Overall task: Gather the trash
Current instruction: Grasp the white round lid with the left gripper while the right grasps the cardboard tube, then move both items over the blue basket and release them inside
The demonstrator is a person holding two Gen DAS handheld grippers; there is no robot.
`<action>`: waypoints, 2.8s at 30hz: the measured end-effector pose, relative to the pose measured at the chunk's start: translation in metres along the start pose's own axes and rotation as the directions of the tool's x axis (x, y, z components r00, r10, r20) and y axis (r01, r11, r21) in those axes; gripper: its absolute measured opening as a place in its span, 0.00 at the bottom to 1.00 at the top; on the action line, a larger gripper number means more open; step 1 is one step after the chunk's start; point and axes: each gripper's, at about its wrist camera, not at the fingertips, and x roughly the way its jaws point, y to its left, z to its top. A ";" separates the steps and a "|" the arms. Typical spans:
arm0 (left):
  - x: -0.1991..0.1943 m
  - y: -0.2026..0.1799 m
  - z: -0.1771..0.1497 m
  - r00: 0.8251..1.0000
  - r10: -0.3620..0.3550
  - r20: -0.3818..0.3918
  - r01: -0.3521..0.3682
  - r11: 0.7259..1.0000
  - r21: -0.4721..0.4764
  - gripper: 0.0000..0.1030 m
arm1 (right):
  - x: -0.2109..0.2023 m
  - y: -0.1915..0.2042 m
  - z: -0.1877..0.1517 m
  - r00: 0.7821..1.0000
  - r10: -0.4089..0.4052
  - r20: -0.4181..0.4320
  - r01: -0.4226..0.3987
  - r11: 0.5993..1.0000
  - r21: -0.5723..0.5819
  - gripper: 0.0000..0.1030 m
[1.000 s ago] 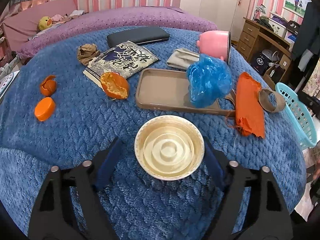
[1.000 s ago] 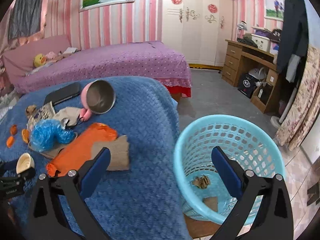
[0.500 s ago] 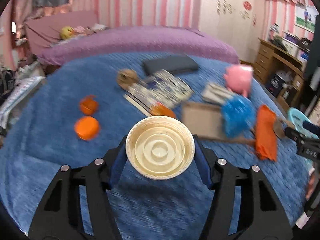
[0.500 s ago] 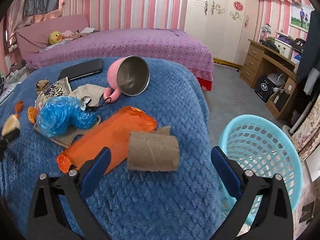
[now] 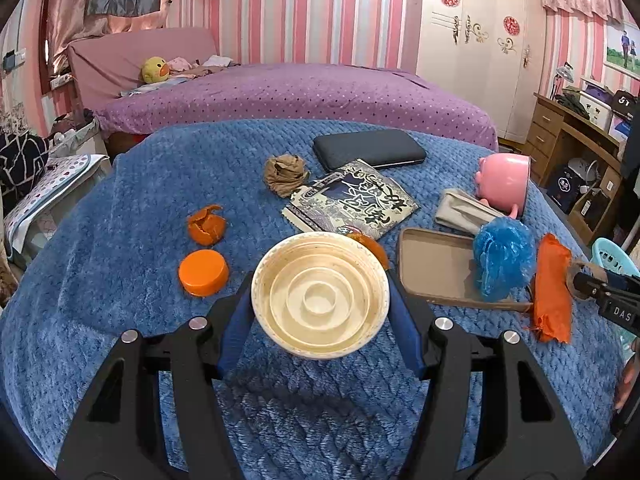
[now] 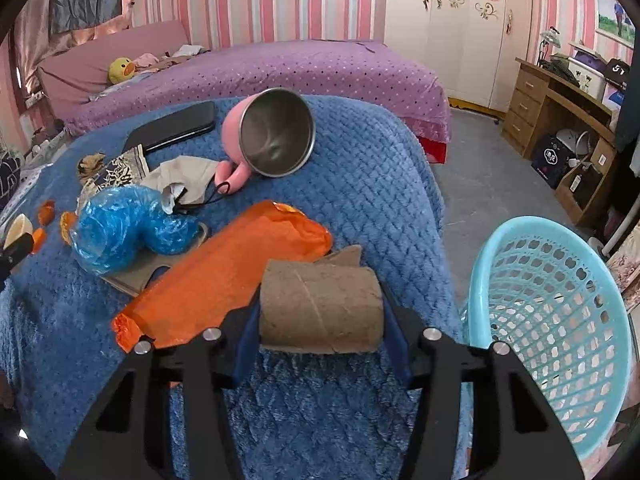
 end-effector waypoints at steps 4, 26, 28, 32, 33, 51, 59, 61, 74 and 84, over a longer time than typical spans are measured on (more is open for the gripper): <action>0.001 -0.003 -0.002 1.000 0.006 0.004 -0.006 1.000 0.005 0.59 | -0.007 -0.006 0.001 1.000 -0.001 0.022 0.001 1.000 -0.002 0.51; -0.030 -0.131 0.019 0.989 -0.129 0.072 0.121 0.987 0.104 0.59 | -0.048 -0.117 0.003 0.983 -0.142 0.118 0.133 0.988 0.083 0.51; -0.030 -0.157 0.018 0.986 -0.155 0.064 0.146 0.981 0.129 0.59 | -0.052 -0.139 0.002 0.977 -0.175 0.121 0.162 0.980 0.112 0.51; -0.028 -0.205 0.012 0.975 -0.220 0.033 0.211 0.962 0.173 0.59 | -0.054 -0.175 -0.004 0.967 -0.229 0.108 0.211 0.964 0.160 0.51; -0.027 -0.221 0.009 0.971 -0.240 0.020 0.232 0.955 0.186 0.59 | -0.054 -0.184 -0.006 0.965 -0.243 0.103 0.224 0.959 0.171 0.51; -0.009 -0.375 -0.026 0.926 -0.369 -0.079 0.372 0.856 0.359 0.59 | -0.061 -0.255 -0.038 0.952 -0.295 0.079 0.268 0.931 0.249 0.51; 0.005 -0.396 -0.026 0.914 -0.385 -0.128 0.403 0.836 0.372 0.59 | -0.062 -0.266 -0.046 0.951 -0.301 0.070 0.270 0.920 0.283 0.51; 0.007 -0.399 -0.026 0.916 -0.381 -0.127 0.400 0.835 0.378 0.59 | -0.061 -0.265 -0.046 0.952 -0.298 0.070 0.269 0.923 0.277 0.51; 0.016 -0.399 -0.023 0.905 -0.394 -0.157 0.424 0.832 0.357 0.72 | -0.058 -0.264 -0.046 0.954 -0.292 0.059 0.266 0.923 0.278 0.51; 0.010 -0.369 -0.008 0.929 -0.357 -0.095 0.368 0.871 0.326 0.88 | -0.058 -0.258 -0.044 0.954 -0.295 0.060 0.270 0.926 0.265 0.51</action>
